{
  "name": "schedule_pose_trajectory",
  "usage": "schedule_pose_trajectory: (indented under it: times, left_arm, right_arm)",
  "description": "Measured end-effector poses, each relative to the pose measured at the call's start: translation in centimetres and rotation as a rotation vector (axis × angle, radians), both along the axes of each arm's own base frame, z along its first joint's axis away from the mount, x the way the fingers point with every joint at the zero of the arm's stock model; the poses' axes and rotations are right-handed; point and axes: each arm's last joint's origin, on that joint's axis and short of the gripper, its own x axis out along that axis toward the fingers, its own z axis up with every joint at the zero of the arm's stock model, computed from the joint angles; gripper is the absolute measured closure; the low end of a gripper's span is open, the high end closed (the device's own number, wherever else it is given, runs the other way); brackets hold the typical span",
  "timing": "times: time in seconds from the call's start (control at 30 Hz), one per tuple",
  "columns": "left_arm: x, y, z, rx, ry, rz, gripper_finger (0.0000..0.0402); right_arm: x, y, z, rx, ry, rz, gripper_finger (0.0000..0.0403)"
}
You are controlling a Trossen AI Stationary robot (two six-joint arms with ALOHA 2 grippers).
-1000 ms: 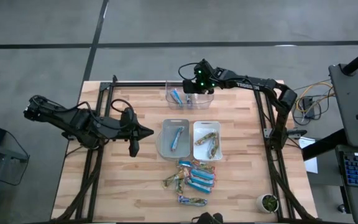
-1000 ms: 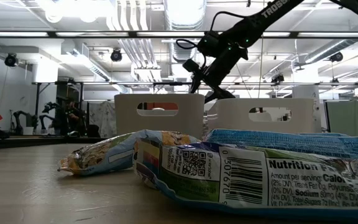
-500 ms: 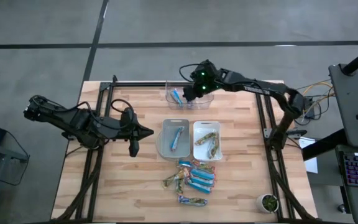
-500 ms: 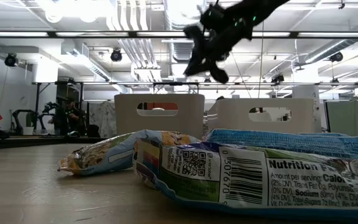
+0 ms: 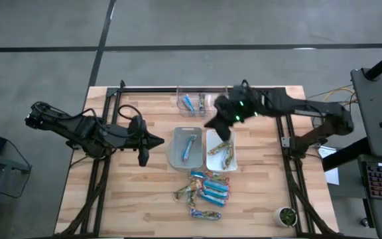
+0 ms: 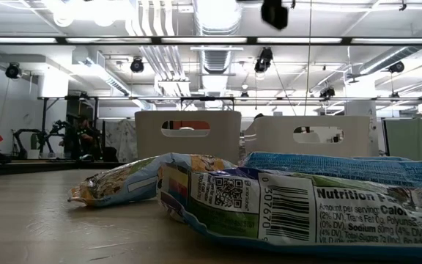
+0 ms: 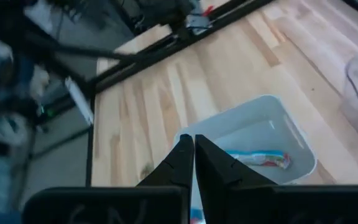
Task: Pick and place Granola Bars by type
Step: Put the orange granola bar into the white bin
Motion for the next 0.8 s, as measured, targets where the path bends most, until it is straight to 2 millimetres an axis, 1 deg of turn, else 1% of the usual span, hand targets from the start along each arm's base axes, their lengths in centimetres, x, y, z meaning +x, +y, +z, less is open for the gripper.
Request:
schedule_pose_trajectory:
  times: [0.13,0.2,0.3,0.4,0.6,0.8]
  left_arm:
    - [0.0,-0.1,0.1,0.024,-0.002,-0.038,0.0401]
    - [0.1,-0.1,0.2,0.033,-0.014,-0.056,0.0401]
    - [0.2,-0.2,0.5,0.057,-0.04,-0.088,0.0401]
    - [0.5,-0.4,0.7,0.076,-0.061,-0.125,0.0401]
    - [1.5,-0.8,0.3,0.066,-0.06,-0.16,0.0401]
    - [2.4,-1.2,-0.2,0.06,-0.041,-0.165,0.0401]
  right_arm:
    - [-1.4,4.3,0.3,-0.1,-0.007,0.089,0.0394]
    - [-1.9,6.3,0.0,-0.13,-0.004,0.121,0.0394]
    - [-2.6,9.0,-0.5,-0.159,-0.004,0.175,0.0394]
    - [-3.1,11.1,-0.9,-0.156,-0.012,0.195,0.0394]
    - [-3.8,14.8,-1.7,-0.159,-0.07,0.235,0.0394]
    - [-4.0,17.0,-2.4,-0.194,-0.07,0.22,0.0394]
